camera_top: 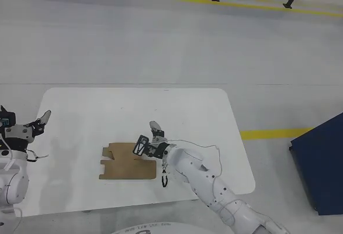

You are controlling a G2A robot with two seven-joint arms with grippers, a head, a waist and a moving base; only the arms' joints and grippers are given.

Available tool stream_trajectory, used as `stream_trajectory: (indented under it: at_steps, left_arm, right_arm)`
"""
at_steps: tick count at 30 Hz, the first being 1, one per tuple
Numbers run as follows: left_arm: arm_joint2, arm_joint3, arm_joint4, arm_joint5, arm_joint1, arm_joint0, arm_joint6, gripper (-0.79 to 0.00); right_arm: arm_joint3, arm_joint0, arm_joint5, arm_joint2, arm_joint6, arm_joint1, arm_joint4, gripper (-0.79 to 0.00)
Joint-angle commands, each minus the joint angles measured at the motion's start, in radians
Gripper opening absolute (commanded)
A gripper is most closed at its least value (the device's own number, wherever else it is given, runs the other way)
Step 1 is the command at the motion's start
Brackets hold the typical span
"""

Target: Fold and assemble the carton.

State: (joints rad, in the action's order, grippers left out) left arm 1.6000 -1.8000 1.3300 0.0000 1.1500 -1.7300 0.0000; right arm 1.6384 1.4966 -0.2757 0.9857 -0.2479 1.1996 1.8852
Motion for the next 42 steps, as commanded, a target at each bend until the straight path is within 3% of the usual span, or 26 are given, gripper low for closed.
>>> stream_trajectory:
  at_steps: [1, 7, 12, 21, 33, 42]
  left_arm:
    - [0.0, 0.0, 0.0, 0.0, 0.0, 0.0, 0.0, 0.0]
    - [0.0, 0.0, 0.0, 0.0, 0.0, 0.0, 0.0, 0.0]
    - [0.0, 0.0, 0.0, 0.0, 0.0, 0.0, 0.0, 0.0]
    - [0.0, 0.0, 0.0, 0.0, 0.0, 0.0, 0.0, 0.0]
    - [0.0, 0.0, 0.0, 0.0, 0.0, 0.0, 0.0, 0.0]
    - [0.0, 0.0, 0.0, 0.0, 0.0, 0.0, 0.0, 0.0]
  right_arm:
    - [-0.016, -0.018, 0.034, -0.035, -0.027, 0.009, 0.032, 0.0]
    - [-0.044, -0.062, 0.072, -0.048, -0.039, 0.024, 0.0, 0.0]
    - [-0.074, -0.084, 0.169, -0.049, -0.146, 0.034, 0.064, 0.0]
    - [-0.123, -0.126, 0.068, -0.166, -0.182, 0.061, 0.119, 0.0]
    - [-0.088, -0.075, 0.039, -0.193, -0.135, 0.06, 0.163, 0.0]
    - [-0.026, -0.027, -0.072, -0.107, 0.049, 0.036, 0.032, 0.0]
